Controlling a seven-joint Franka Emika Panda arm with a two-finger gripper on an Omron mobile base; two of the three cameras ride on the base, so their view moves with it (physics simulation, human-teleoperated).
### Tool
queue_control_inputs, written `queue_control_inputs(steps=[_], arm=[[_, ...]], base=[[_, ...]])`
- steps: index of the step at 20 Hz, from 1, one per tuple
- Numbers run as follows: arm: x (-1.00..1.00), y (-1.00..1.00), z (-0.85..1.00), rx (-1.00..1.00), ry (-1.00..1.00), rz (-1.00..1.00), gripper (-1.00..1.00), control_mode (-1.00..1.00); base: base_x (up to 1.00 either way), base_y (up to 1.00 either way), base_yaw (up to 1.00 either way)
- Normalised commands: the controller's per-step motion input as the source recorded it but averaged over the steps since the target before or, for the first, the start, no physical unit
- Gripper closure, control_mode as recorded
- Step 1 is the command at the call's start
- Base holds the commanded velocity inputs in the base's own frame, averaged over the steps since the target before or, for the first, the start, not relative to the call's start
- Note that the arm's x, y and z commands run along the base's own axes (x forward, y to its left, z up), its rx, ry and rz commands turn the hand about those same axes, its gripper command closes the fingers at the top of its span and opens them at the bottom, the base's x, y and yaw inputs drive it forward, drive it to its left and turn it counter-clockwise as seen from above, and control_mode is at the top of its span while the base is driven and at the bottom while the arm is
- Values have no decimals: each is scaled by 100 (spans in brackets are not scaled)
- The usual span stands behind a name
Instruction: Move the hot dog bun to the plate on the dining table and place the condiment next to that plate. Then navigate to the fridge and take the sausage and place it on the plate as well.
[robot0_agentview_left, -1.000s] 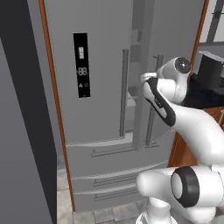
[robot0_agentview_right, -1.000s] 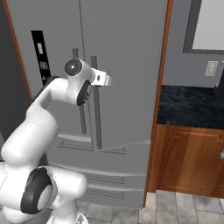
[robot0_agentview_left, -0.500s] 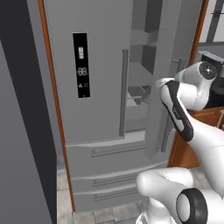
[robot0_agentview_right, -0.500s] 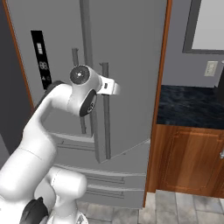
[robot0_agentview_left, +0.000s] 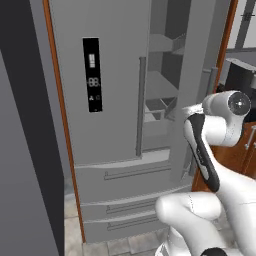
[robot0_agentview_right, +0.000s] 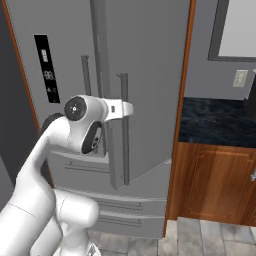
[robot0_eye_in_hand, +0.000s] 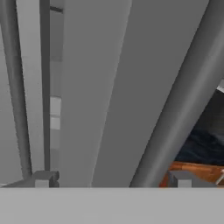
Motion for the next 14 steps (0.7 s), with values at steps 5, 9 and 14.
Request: queue_control_inputs(steps=[5,9,14], arm=[[-58,87,32,-24,0,0,-100,-100],[-42,86,48,-24,2,0,-100,-100],[14,72,60,-21,20,0,-100,-100]], base=[[0,0,0],[0,0,0],[0,0,0]])
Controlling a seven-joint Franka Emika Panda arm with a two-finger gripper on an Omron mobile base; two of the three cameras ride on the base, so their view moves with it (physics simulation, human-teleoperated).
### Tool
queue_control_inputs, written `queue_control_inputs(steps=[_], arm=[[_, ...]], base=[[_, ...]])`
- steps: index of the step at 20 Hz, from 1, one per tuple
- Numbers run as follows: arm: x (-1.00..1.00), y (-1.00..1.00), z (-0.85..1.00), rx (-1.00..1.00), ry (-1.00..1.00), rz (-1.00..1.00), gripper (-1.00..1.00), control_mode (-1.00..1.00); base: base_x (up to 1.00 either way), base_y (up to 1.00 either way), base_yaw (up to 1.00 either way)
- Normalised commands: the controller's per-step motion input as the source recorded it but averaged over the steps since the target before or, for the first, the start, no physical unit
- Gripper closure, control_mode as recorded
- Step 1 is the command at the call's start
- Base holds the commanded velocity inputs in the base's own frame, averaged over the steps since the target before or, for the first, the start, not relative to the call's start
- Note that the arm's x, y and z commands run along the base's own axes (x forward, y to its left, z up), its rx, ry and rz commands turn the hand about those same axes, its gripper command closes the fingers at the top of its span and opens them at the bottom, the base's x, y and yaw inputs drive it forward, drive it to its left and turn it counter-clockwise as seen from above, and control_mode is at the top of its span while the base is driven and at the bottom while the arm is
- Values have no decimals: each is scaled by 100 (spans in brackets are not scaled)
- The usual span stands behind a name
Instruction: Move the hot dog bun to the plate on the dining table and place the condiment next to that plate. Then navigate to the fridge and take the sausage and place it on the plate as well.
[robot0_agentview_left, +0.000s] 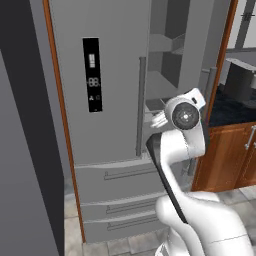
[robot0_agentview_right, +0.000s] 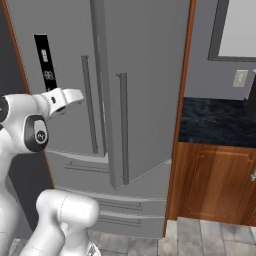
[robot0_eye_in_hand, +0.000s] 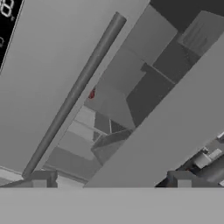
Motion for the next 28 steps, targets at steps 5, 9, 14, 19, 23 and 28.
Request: queue_control_inputs(steps=[5,9,14,19,23,28], arm=[[84,38,10,-15,31,-12,-100,-100],[89,4,-2,-20,13,-19,-100,-100],[71,-5,-19,-13,1,-12,-100,-100],[60,-26,-16,-4,1,-4,-100,-100],[21,-46,-9,0,0,0,-100,-100],[15,-49,-2,0,0,0,-100,-100]], base=[[0,0,0],[0,0,0],[0,0,0],[0,0,0],[0,0,0],[0,0,0]])
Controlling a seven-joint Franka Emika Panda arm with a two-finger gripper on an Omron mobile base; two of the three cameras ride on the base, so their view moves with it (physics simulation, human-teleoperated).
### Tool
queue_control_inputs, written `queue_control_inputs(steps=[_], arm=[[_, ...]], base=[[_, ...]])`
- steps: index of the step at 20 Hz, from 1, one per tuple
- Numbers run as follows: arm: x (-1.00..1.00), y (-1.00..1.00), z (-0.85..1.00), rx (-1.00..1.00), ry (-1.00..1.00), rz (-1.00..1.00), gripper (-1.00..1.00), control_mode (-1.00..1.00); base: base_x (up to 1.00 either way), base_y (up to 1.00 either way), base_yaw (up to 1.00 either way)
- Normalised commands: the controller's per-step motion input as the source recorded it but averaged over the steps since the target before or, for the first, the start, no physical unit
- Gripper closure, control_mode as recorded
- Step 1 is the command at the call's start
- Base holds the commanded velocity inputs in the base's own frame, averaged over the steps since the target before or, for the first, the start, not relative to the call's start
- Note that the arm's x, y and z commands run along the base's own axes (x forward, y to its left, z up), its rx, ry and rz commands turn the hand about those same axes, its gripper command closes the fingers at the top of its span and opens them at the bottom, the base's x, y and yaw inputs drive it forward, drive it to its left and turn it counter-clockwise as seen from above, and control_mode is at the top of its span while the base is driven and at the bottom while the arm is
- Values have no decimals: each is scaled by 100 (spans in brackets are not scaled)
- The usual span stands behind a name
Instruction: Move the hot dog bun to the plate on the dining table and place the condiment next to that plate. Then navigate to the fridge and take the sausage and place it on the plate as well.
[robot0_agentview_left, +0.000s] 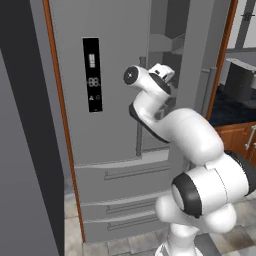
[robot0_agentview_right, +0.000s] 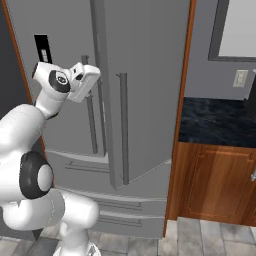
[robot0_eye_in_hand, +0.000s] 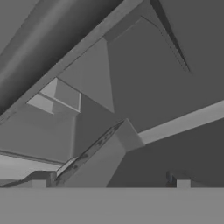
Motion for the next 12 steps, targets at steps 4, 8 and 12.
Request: queue_control_inputs(steps=[4,8,12], arm=[[0,-48,0,0,0,0,-100,-100],[-7,-47,0,0,-1,0,-100,-100],[-35,-45,0,0,-4,0,-100,-100]], base=[[0,0,0],[0,0,0],[0,0,0]])
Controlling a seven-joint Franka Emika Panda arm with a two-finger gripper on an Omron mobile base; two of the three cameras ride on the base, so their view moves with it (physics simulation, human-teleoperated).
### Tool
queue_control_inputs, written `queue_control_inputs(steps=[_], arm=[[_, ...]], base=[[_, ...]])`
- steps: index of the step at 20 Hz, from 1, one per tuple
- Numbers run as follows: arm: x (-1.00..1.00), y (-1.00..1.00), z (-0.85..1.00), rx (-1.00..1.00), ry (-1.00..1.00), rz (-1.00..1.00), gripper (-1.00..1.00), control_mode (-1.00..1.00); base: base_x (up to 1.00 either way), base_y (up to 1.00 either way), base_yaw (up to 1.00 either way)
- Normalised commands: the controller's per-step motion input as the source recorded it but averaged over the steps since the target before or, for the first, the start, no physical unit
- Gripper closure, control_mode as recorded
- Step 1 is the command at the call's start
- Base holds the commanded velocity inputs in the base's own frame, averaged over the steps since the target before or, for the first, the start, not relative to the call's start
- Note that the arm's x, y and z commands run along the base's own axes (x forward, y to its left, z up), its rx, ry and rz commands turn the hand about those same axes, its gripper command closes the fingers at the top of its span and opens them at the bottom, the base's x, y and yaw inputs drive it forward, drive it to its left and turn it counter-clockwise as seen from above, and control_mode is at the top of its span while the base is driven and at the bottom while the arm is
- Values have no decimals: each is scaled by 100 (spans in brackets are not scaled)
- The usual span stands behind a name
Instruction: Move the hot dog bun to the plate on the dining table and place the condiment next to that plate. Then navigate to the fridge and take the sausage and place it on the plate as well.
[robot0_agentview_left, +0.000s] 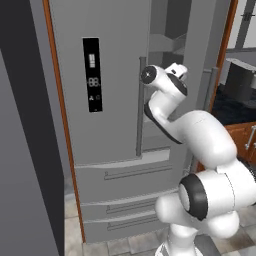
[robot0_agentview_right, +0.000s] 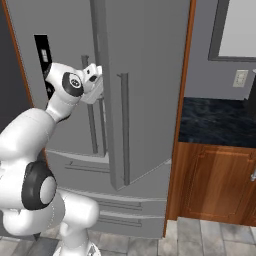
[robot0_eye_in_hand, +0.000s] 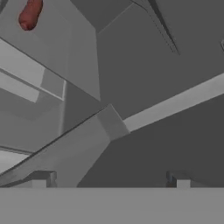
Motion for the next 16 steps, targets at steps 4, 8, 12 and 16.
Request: queue_control_inputs(steps=[4,8,12,16], arm=[[-56,-53,0,0,-5,-2,-100,-100],[-46,-71,0,0,-1,-6,-100,-100],[-28,-85,0,3,0,-7,-100,-100],[-33,-86,0,3,0,-6,-100,-100]], base=[[0,0,0],[0,0,0],[0,0,0],[0,0,0]])
